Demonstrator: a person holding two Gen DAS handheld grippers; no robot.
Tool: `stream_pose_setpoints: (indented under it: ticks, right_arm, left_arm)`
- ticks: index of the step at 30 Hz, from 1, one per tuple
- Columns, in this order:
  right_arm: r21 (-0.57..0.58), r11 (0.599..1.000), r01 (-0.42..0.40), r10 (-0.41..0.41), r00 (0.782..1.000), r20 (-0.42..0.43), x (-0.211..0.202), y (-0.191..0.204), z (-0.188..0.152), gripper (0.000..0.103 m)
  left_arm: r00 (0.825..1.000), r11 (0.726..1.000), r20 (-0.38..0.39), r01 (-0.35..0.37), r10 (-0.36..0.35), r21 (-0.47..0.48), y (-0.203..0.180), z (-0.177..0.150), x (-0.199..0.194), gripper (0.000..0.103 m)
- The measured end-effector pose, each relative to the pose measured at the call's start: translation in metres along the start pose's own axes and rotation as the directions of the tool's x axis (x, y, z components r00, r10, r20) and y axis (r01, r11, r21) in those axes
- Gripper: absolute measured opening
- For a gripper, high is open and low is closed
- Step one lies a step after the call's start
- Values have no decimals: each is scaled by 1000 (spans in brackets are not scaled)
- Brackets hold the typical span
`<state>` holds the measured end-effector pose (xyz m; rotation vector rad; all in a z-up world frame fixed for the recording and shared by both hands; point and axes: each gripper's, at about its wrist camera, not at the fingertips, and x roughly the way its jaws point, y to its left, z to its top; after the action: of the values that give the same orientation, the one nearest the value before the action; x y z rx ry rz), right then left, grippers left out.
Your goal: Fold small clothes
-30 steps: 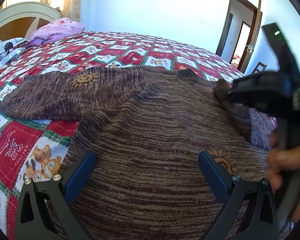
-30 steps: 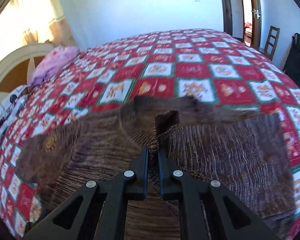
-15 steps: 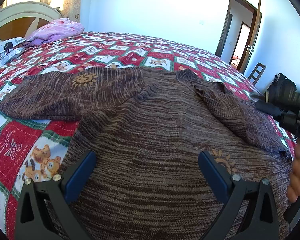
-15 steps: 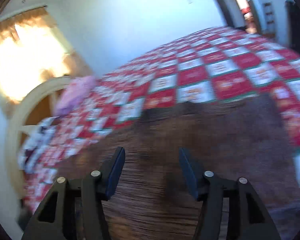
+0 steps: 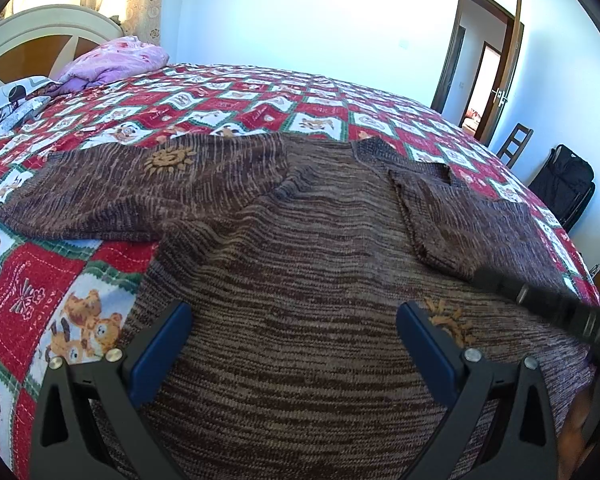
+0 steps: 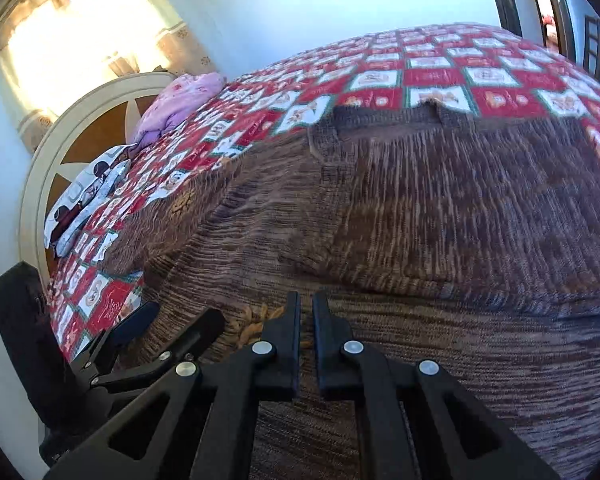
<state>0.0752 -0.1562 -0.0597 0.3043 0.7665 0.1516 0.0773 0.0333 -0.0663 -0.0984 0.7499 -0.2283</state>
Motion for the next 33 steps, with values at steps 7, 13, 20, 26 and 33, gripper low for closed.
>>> stream_pose_setpoints:
  ticks: [7, 13, 20, 26, 33]
  right_arm:
    - [25, 999, 22, -22, 1000, -17, 31, -6, 12, 6]
    - [59, 998, -21, 22, 1000, -17, 29, -18, 9, 6]
    - [175, 975, -136, 137, 991, 6, 27, -38, 3, 7]
    - [156, 980, -119, 119, 993, 10, 27, -34, 2, 7]
    - [51, 991, -126, 126, 992, 11, 24, -16, 1, 49]
  left_arm:
    - [1000, 1000, -3, -5, 5, 5, 0, 0, 0, 103]
    - [999, 999, -34, -31, 32, 23, -2, 2, 3, 103]
    - [1000, 991, -20, -8, 5, -136, 58, 23, -28, 103]
    - [988, 873, 42, -113, 151, -474, 194, 53, -53, 103]
    - [989, 701, -1, -107, 150, -705, 274, 45, -26, 103]
